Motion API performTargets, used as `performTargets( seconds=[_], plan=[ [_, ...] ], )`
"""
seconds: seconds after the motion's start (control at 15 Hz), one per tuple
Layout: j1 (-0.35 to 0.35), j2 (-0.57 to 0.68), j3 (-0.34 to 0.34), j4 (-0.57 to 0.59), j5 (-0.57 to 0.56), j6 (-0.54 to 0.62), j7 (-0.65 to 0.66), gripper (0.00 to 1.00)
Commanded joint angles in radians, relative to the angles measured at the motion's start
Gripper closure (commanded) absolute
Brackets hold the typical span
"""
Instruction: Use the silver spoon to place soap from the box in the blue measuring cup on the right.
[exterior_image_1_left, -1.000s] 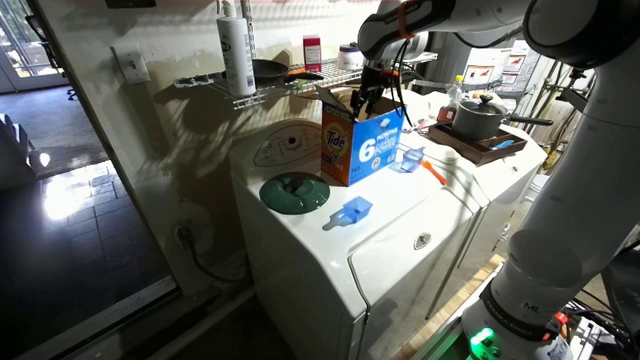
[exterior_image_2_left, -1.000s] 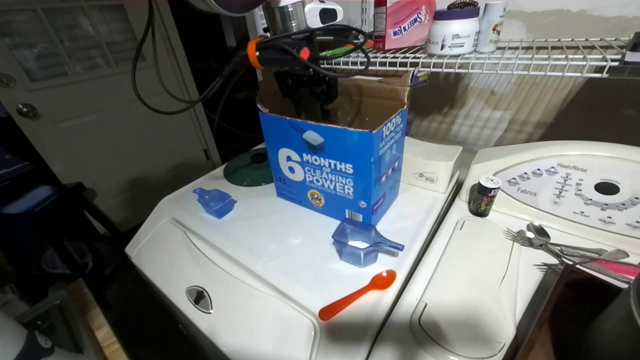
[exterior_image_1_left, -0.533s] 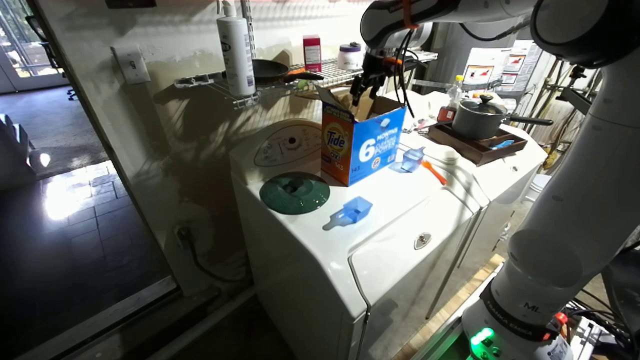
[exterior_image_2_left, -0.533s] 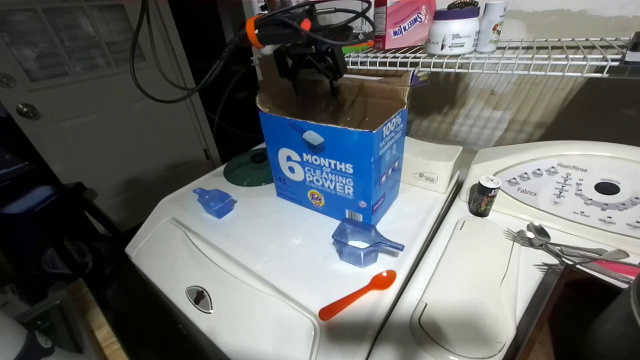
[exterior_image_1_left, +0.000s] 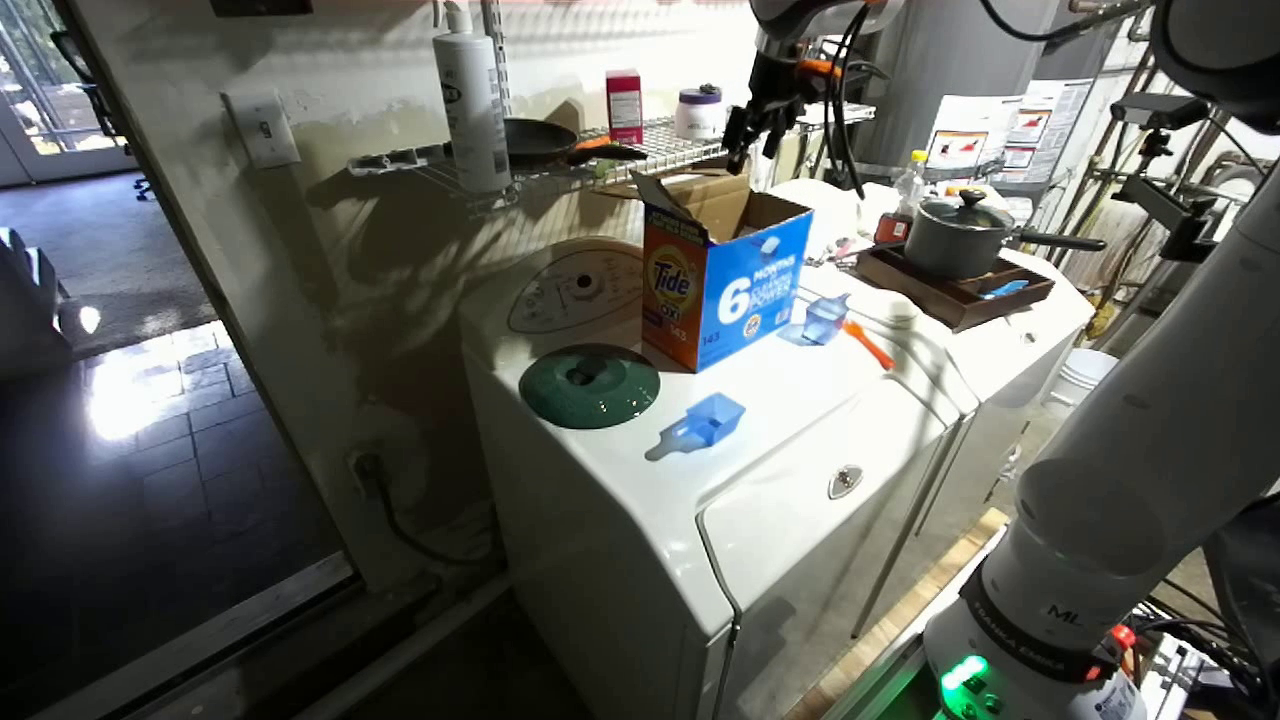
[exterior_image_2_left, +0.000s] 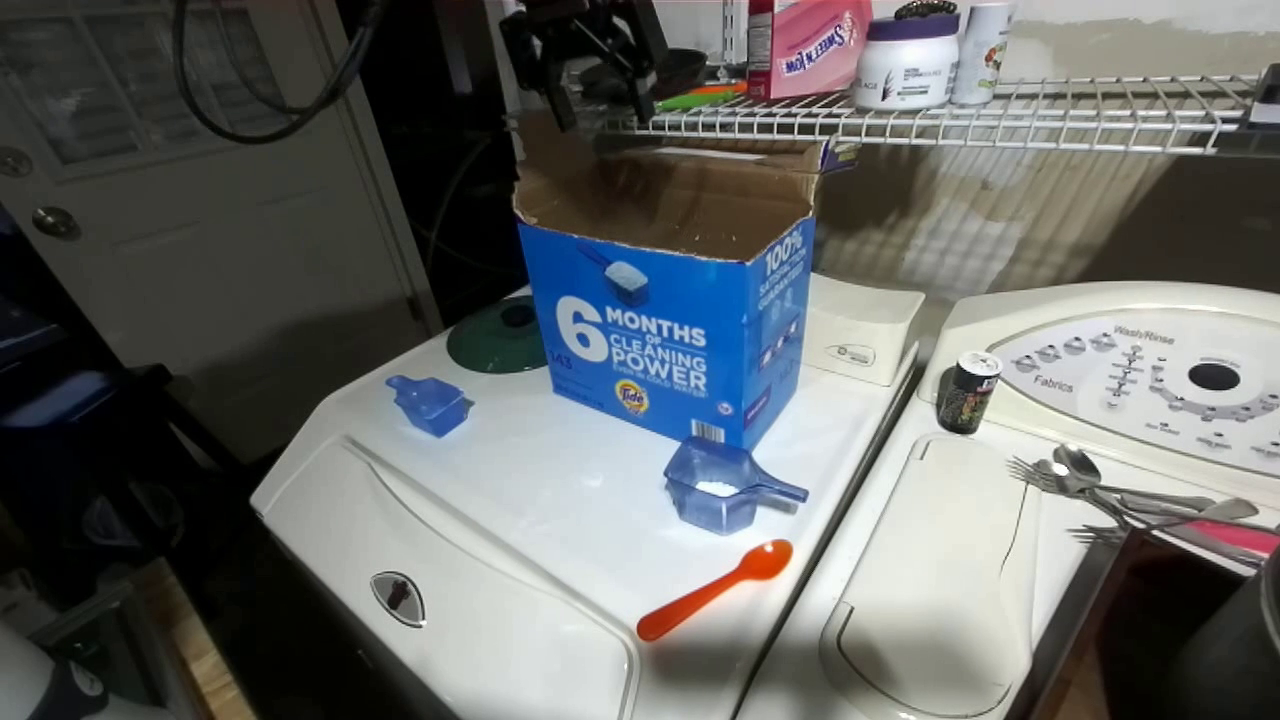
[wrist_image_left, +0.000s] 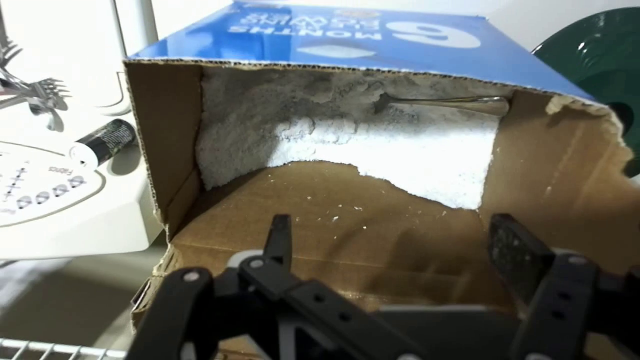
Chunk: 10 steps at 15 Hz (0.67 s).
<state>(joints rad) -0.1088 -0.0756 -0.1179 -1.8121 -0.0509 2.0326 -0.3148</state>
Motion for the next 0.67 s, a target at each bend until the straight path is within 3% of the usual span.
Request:
performTargets(
  seconds=[0.0,0.47,0.6],
  plan=[
    [0.006,-0.100,0.012,-0.014,-0.061,-0.090,0.076,0.00],
    [0.011,-0.237,0.039,-0.041,-0.108,-0.218,0.186,0.00],
    [0.016,-0.201,0.022,-0.009,-0.080,-0.204,0.149,0.00]
  ],
)
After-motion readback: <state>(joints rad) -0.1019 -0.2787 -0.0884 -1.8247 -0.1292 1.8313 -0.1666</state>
